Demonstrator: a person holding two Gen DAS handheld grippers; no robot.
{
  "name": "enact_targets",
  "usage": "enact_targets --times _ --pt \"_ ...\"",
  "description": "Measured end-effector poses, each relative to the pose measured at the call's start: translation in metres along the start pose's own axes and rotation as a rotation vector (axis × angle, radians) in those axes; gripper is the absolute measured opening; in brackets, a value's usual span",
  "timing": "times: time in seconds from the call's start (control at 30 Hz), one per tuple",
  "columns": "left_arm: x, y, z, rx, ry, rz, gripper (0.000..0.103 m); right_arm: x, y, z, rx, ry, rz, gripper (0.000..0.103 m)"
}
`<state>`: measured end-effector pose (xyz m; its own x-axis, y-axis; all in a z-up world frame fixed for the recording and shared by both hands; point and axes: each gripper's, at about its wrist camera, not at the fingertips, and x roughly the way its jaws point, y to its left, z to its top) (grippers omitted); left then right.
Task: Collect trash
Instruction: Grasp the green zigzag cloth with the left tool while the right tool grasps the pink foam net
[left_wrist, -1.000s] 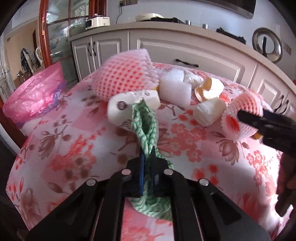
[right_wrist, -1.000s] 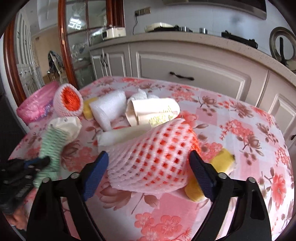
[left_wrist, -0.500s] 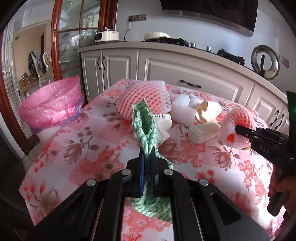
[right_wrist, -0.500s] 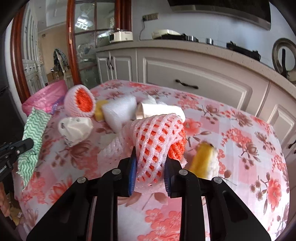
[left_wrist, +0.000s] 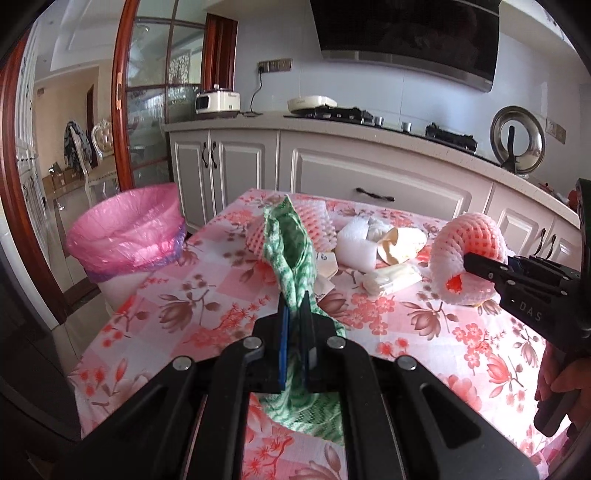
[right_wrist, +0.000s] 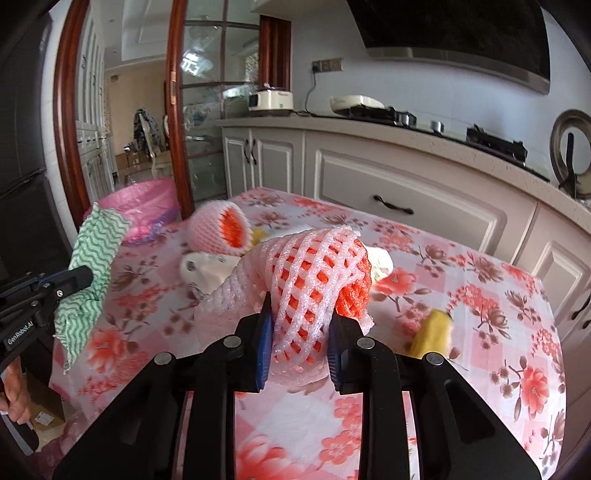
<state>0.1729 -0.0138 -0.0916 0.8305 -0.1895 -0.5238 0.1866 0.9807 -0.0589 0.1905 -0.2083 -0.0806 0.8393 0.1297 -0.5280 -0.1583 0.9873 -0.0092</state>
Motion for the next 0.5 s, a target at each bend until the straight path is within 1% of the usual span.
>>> enact_targets --times 0.27,0.4,0.5 --pt "-0.038 0.0 0.003 0.001 -0.072 -0.004 0.005 -0.034 0.036 0.016 -0.044 -0.071 0.08 0.025" --pt "-0.051 0.005 0.005 0.001 -0.097 0.002 0.005 -0.041 0.05 0.022 -0.058 -0.086 0.11 0.025" --pt "-0.059 0.011 0.004 -0.001 -0.108 0.01 0.005 -0.041 0.06 0.026 -0.056 -0.09 0.15 0.025"
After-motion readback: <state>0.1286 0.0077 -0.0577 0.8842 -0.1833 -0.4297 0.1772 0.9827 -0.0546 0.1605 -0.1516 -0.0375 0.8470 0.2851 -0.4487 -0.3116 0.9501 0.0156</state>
